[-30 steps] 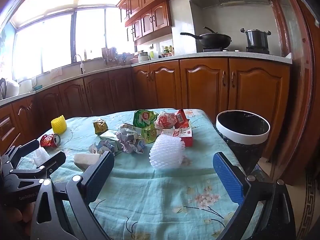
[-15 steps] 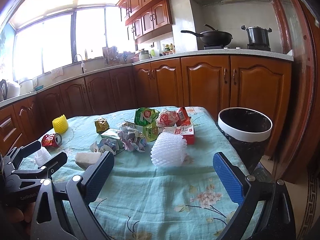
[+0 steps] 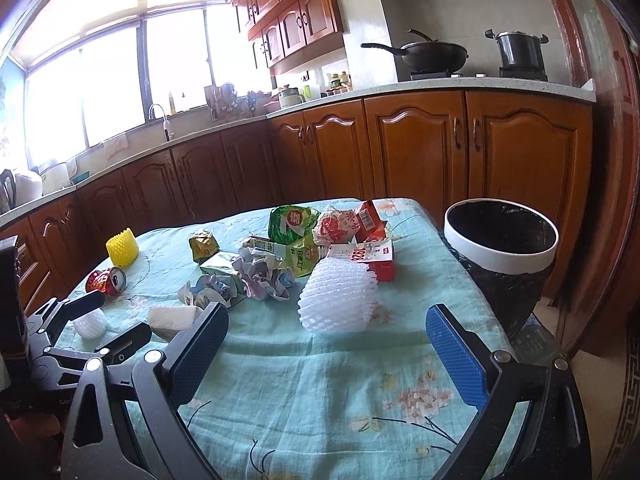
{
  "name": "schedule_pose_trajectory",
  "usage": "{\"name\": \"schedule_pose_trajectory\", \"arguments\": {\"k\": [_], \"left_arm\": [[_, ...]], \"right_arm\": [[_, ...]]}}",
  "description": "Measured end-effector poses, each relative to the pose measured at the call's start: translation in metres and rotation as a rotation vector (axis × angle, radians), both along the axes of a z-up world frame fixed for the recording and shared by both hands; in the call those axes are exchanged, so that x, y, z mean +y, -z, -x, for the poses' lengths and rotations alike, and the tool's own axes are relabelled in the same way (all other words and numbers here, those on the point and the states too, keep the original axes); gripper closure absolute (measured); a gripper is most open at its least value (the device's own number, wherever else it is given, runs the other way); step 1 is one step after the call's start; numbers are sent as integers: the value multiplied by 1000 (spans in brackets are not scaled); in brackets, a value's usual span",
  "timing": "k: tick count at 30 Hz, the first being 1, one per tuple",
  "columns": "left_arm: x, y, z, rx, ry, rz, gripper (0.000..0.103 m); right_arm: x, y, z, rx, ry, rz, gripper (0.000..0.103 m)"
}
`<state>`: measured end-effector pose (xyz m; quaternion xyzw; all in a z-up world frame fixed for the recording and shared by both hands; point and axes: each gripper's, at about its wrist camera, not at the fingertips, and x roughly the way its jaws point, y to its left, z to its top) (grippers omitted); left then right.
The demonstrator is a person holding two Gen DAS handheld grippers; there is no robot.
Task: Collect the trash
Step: 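Move both tools toward the white foam block and foam net, then grasp the white foam block with the left tool while the right tool grasps the foam net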
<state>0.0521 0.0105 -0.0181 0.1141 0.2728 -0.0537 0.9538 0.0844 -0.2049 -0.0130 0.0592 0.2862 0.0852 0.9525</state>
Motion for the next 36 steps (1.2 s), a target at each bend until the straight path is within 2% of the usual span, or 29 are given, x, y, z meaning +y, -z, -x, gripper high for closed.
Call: {"name": "schedule_pose_trajectory", "arguments": {"k": [1, 3, 5, 10, 16, 20, 21, 22, 23, 24, 25, 26, 27, 29, 31, 36], "left_arm": [[-1, 2, -6, -22, 12, -37, 1], [2, 7, -20, 8, 31, -102, 1], [5, 12, -30, 23, 49, -123, 1], [14, 21, -52, 90, 115, -107, 1], [17, 36, -68, 169, 178, -49, 1], [18, 34, -74, 169, 229, -11, 5], [19, 35, -76, 166, 239, -1, 10], [18, 35, -77, 175, 253, 6, 22], [18, 38, -78, 185, 265, 11, 28], [16, 40, -80, 201, 273, 11, 39], [14, 41, -79, 201, 269, 1, 41], [13, 41, -77, 192, 269, -8, 43], [12, 41, -73, 187, 269, -12, 48], [12, 36, -66, 189, 271, 11, 57], [15, 30, -60, 207, 281, 72, 70], [12, 16, -48, 208, 289, 180, 74]], "right_arm": [[-1, 2, -4, 13, -4, -8, 3], [-2, 7, -14, 49, -16, -23, 3], [-2, 15, -23, 92, -27, -42, 3], [0, 31, -39, 157, -36, -53, 3], [4, 47, -60, 230, -49, -62, 4], [4, 57, -73, 263, -56, -83, 8], [5, 58, -75, 269, -59, -87, 11], [5, 60, -78, 274, -62, -93, 13], [5, 61, -81, 281, -66, -100, 18], [4, 63, -83, 290, -71, -108, 26], [4, 65, -86, 299, -75, -116, 31], [2, 66, -88, 307, -80, -128, 44], [0, 67, -88, 313, -85, -142, 50], [-4, 67, -87, 309, -94, -173, 56], [-7, 64, -84, 300, -102, -184, 60], [-16, 52, -74, 266, -131, -204, 71]]}}
